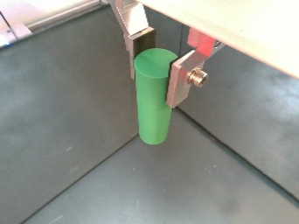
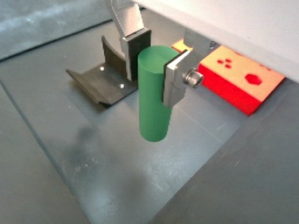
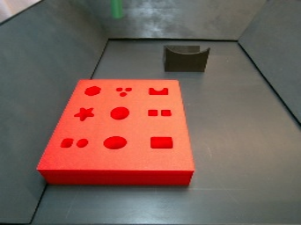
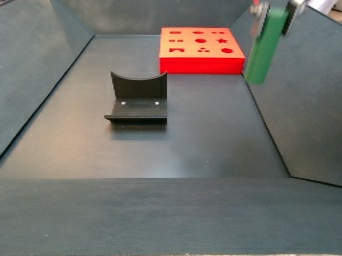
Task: Pick up the round object. Move up. Move to above the board. Insert the round object.
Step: Move to above the board.
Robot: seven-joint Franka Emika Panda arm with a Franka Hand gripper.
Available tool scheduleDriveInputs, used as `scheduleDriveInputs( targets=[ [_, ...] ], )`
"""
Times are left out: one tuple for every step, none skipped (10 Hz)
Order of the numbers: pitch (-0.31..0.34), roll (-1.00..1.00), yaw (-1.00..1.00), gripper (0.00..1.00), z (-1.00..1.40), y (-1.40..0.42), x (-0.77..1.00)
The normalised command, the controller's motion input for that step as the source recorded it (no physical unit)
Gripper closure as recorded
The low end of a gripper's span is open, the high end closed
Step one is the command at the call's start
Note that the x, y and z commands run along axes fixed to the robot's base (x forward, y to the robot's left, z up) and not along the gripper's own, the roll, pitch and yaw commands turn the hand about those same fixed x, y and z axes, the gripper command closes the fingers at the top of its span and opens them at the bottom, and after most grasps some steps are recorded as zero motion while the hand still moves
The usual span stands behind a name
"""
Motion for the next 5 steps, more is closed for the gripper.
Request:
scheduleDriveInputs(
  targets=[
    [0.087, 0.01, -0.02, 1.00, 1.00, 0.04, -0.01],
    [0.088, 0.01, -0.02, 1.00, 1.00, 0.04, -0.01],
    [0.090, 0.01, -0.01, 1.00, 1.00, 0.04, -0.01],
    [0.089, 0.01, -0.01, 1.00, 1.00, 0.04, 0.00],
    [0.090, 0.01, -0.01, 1.00, 1.00, 0.04, 0.00]
  ],
)
